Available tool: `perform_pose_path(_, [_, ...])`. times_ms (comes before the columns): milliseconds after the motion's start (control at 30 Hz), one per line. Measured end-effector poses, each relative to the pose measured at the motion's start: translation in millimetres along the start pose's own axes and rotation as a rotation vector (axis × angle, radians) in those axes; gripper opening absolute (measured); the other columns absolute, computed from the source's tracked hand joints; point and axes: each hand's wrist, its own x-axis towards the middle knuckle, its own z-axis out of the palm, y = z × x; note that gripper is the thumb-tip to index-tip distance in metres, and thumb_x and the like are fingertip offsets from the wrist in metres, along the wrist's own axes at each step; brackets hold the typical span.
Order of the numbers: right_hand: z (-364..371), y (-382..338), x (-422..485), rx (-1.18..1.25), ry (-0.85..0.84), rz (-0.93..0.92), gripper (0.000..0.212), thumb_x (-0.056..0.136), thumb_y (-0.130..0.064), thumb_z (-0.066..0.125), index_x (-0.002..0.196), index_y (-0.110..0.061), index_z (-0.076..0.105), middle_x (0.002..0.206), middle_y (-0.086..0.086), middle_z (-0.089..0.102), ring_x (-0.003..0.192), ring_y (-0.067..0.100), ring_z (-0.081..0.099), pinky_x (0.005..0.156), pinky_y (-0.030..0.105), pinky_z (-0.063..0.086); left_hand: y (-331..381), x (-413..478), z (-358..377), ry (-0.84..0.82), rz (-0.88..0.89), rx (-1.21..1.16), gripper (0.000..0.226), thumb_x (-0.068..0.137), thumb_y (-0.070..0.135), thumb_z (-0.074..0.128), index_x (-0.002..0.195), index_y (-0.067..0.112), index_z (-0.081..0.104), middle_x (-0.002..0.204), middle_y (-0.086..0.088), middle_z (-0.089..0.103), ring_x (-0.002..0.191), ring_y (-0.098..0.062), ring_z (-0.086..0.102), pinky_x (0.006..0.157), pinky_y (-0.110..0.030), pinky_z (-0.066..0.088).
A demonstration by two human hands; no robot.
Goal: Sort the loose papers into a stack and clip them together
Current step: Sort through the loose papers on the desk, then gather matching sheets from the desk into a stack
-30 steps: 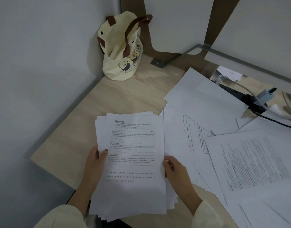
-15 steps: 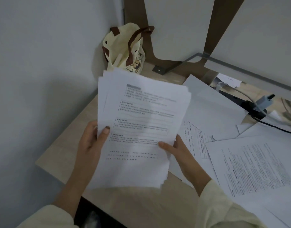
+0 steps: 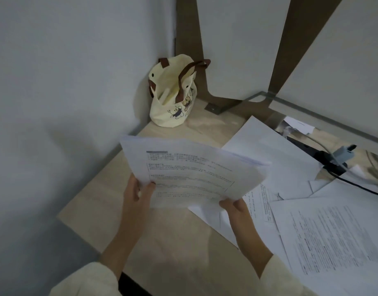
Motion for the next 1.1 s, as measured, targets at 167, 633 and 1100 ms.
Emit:
perform_pose_path(167, [2.4, 7.5, 1.7, -0.003, 0.042, 0.025, 0.030, 0.092, -0.011, 0.047, 0.111, -0.033, 0.057, 0.106, -0.019, 0.065, 0.096, -0.007, 0.060, 0.076, 0.013, 0.048, -3.9, 5.8, 0.5, 0.007, -0.035, 0.064, 0.030, 0.085, 0.018, 0.053, 0.113, 0.026, 0.056, 0.105, 0.018, 0.064, 0.098, 0.005, 0.060, 0.073, -0.005, 0.046])
perform_pose_path(633, [58.0, 43.4, 21.7, -0.012, -0.209, 0.411, 0.022, 0.093, -0.003, 0.045, 0.097, -0.013, 0.065, 0.093, 0.004, 0.071, 0.074, 0.012, 0.069, 0.066, 0.022, 0.057, -54.9, 36.4, -56.1, 0.095, 0.025, 0.814, 0.051, 0.093, 0.018, 0.048, 0.141, 0.015, 0.035, 0.151, -0.013, 0.025, 0.138, -0.031, 0.021, 0.110, -0.045, 0.024])
perform_pose_path(1100, [49.4, 57.0, 42.8, -0.080, -0.201, 0.469, 0.017, 0.091, -0.003, 0.048, 0.096, -0.004, 0.064, 0.084, 0.014, 0.070, 0.069, 0.018, 0.067, 0.066, 0.022, 0.056, -134.1, 3.3, -51.9, -0.474, 0.089, 1.293, 0.057, 0.097, 0.046, 0.014, 0.145, 0.019, 0.025, 0.153, -0.009, 0.024, 0.146, -0.015, -0.006, 0.116, -0.036, 0.000])
